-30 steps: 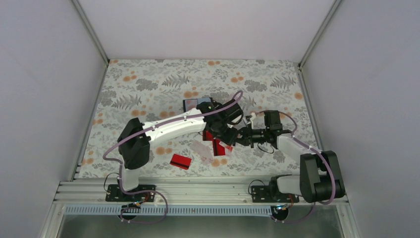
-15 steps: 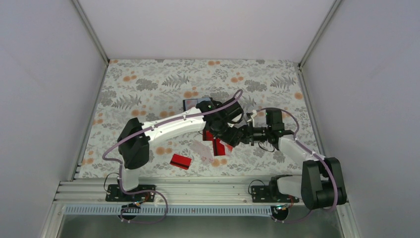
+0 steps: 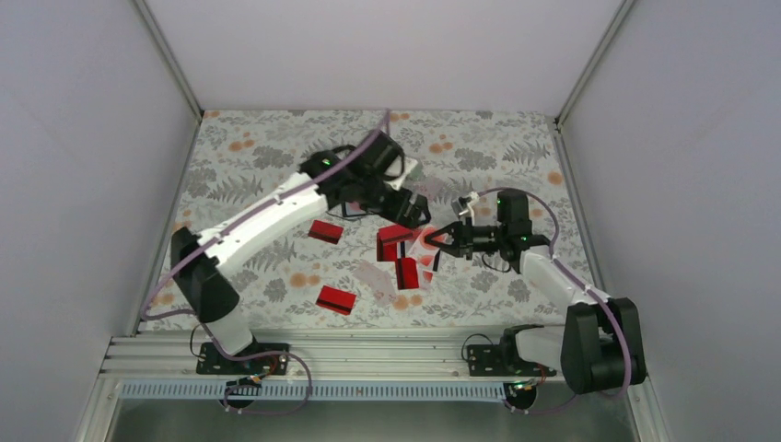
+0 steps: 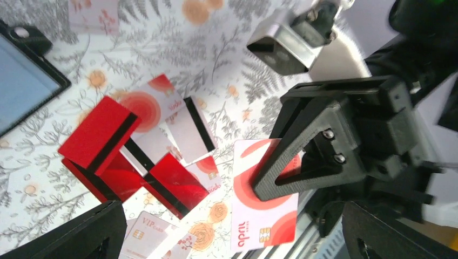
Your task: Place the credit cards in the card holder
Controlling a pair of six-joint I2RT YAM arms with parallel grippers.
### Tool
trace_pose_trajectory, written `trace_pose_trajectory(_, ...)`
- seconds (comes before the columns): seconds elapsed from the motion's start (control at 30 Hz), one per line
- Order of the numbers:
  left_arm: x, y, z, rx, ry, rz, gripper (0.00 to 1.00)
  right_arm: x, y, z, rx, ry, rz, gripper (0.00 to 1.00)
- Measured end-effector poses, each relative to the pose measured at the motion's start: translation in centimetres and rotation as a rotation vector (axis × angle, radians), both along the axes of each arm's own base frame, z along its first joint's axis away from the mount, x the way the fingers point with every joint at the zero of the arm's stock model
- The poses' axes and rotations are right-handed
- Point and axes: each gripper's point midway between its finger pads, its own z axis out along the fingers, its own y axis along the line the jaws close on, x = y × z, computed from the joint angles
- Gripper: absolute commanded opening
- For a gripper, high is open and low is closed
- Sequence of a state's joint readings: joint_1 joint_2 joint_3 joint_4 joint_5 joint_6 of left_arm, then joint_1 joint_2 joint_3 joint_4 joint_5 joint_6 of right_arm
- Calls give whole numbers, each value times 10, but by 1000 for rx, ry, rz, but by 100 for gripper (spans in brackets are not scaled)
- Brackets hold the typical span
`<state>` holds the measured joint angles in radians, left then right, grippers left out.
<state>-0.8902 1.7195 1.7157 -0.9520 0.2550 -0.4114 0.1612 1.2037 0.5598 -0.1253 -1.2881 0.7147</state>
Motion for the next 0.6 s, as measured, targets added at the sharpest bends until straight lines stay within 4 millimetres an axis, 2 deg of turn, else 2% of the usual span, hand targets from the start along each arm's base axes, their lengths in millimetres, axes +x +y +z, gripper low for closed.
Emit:
trace_pose_trajectory(0.17, 25, 41, 53, -197, -8, 15, 100, 10, 2, 22, 21, -51, 14, 4)
trace_pose_trajectory(0.27, 35, 70, 75, -312, -9, 33, 100, 17, 4, 36, 30, -77, 21, 4)
trace_pose_trajectory(0.37, 36, 85, 79, -390, 18, 26, 100, 24, 6, 46, 35, -95, 24, 4)
trace_pose_trajectory(0.6, 40, 104, 60, -529, 144, 15, 97, 42, 18, 74, 46, -136, 48, 4)
